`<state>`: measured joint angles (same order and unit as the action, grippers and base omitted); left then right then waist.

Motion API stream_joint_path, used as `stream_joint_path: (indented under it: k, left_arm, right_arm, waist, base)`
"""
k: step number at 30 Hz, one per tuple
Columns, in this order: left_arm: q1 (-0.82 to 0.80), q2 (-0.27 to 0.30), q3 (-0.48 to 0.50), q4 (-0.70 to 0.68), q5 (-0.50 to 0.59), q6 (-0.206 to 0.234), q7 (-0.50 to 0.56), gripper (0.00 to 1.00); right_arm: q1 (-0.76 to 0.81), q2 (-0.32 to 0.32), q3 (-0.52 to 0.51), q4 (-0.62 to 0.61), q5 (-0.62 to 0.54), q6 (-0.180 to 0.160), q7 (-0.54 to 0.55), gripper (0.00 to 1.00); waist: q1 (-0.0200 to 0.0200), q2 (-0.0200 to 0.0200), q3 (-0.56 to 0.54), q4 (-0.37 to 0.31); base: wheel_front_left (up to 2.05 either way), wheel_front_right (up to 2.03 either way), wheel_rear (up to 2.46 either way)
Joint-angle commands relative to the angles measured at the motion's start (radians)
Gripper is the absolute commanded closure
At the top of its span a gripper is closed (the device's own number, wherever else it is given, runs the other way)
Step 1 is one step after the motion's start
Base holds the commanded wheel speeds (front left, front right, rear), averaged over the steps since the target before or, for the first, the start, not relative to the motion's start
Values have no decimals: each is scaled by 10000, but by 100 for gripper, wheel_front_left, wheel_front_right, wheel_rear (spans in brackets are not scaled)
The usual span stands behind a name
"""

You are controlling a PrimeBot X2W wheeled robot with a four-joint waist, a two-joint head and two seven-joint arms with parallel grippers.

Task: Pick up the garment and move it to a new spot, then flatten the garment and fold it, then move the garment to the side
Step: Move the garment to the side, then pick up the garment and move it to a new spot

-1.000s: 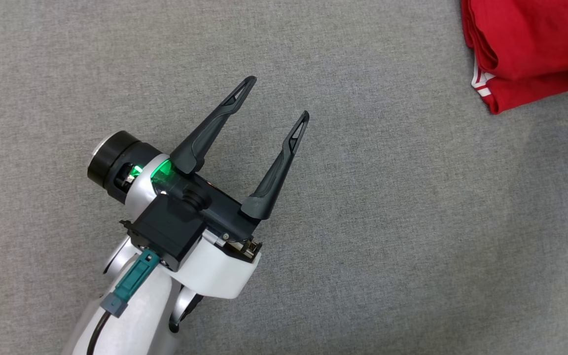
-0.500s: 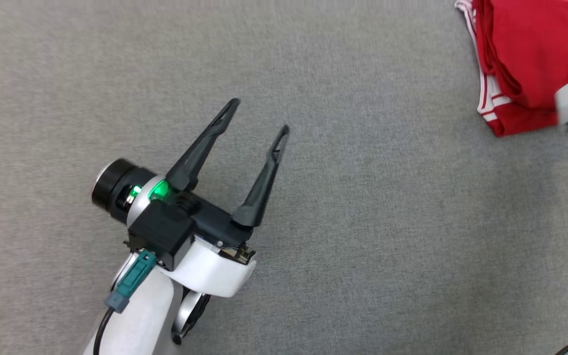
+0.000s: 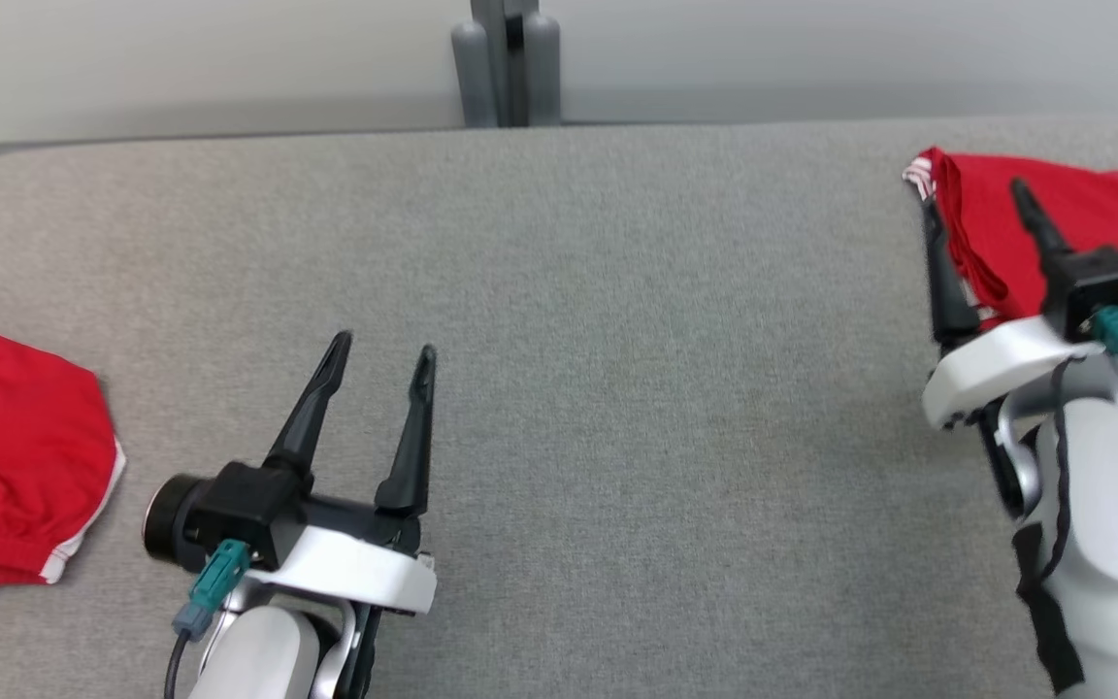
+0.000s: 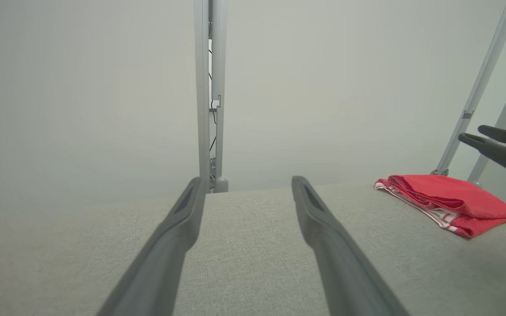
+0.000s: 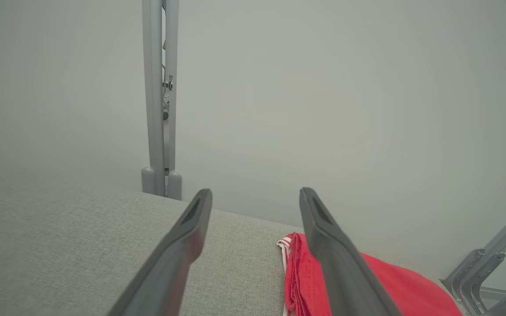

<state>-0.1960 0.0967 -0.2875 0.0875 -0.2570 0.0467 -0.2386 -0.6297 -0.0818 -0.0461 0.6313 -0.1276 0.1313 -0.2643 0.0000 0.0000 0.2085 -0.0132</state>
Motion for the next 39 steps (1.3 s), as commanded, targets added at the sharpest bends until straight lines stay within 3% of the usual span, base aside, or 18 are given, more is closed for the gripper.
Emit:
stream_joint_path:
  k: [1,12,25,39]
  left_arm:
    - [239,12,172,189,-132,149,-87,0]
    - [1224,-101,885,1045,-404,567,-257,0]
    - [2087,-228,1423,1304,148,144,-262,0]
    - [2704,-374,1549,1693,719,-143,-264,0]
  right_arm:
    - [447,11,189,-235,366,-11,-9,0]
    - [2852,145,1154,-1826,1996,-11,-9,0]
    - [5625,231,954,-3776,2727,-10,-9,0]
    - [6813,290,826,-4023,2765,-10,-9,0]
  waist:
    - [0,0,-656,263]
    - [0,0,-1947,302]
    - [0,0,-2645,180]
    - [0,0,-2909,326]
  base:
    - [0,0,0]
    - [0,0,0]
    - [0,0,0]
    - [0,0,0]
